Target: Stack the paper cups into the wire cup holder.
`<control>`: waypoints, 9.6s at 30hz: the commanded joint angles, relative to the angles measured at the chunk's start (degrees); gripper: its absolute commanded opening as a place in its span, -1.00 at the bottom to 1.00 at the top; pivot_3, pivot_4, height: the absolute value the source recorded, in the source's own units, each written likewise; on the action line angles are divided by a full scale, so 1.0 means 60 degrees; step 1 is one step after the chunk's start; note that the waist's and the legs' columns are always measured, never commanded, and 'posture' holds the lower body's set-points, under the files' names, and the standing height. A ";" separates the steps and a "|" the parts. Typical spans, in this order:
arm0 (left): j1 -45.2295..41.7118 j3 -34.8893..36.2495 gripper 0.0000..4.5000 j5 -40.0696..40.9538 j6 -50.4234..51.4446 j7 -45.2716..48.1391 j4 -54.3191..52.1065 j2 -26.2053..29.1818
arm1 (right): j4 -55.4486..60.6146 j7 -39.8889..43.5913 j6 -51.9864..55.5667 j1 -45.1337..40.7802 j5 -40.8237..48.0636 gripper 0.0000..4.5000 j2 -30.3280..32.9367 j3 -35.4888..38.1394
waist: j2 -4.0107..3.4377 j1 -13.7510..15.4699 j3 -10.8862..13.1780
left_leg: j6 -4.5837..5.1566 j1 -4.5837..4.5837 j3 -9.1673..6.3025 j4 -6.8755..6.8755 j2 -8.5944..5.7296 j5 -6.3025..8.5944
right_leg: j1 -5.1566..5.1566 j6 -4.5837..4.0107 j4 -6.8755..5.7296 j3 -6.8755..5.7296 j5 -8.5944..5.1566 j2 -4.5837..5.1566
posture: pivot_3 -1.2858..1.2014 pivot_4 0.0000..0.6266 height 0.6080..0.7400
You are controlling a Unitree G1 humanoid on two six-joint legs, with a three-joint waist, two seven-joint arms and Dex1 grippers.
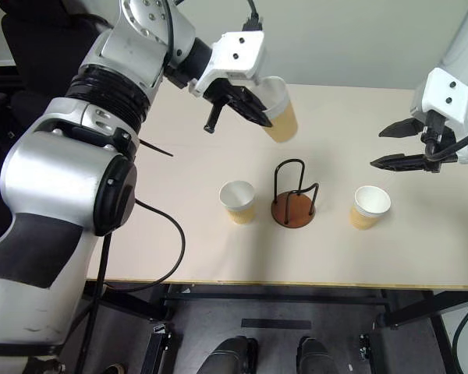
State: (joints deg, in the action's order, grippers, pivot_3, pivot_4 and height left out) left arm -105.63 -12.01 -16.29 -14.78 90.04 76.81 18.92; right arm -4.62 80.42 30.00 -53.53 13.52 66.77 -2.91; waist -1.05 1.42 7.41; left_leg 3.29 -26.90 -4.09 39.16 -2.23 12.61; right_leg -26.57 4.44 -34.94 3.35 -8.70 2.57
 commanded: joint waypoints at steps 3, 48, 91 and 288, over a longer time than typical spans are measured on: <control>-0.0379 -0.0111 -0.99 0.0646 0.0080 0.0411 -0.0224 -0.0348 | 0.0155 0.0152 -0.0041 -0.0071 -0.0002 0.29 0.0476 0.0343 | -0.0002 0.0005 0.0002 | 0.0008 -0.0006 0.0007 0.0011 -0.0006 0.0004 | 0.0000 0.0009 -0.0002 0.0002 0.0001 0.0003 | 0.03 -0.52 1.00; 0.1347 -0.4110 -0.99 0.2680 -0.0939 0.0411 -0.0742 -0.0805 | 0.1157 -0.0179 0.0274 0.1028 0.0368 0.29 0.0860 0.0737 | -0.0009 0.0063 0.0000 | 0.0063 0.0001 0.0017 0.0169 -0.0017 0.0034 | 0.0081 0.0086 0.0000 0.0001 0.0042 0.0003 | 0.03 -0.52 1.00; 0.3531 -0.1167 0.89 0.6236 0.4648 0.0411 -0.3306 0.3183 | -0.0285 -0.0542 -0.3082 0.1825 -0.2175 0.29 -0.0534 -0.1727 | -0.0029 -0.0006 -0.0007 | 0.0022 0.0009 -0.0012 0.0149 -0.0008 -0.0024 | 0.0071 0.0049 -0.0008 -0.0007 0.0064 -0.0013 | 0.03 -0.52 1.00; 0.3831 -0.1804 -0.99 -0.1093 -0.0896 -0.3965 -0.0384 0.0493 | 0.2561 -0.0933 0.2475 -0.0299 0.1346 1.00 -0.0704 -0.0006 | -0.0009 -0.0012 -0.0016 | -0.0030 0.0036 -0.0006 -0.0003 -0.0023 -0.0175 | 0.0018 -0.0107 -0.0014 -0.0003 0.0109 -0.0026 | 0.03 -0.52 1.00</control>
State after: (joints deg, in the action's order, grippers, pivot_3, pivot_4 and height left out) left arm -81.34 -24.34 -23.69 -20.34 66.82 74.41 22.04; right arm 9.63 75.23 45.60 -54.80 21.10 61.51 -5.18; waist -1.10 1.35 7.31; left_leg 3.12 -26.69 -4.19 39.15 -2.31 11.56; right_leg -26.46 3.80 -35.03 3.39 -8.03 2.50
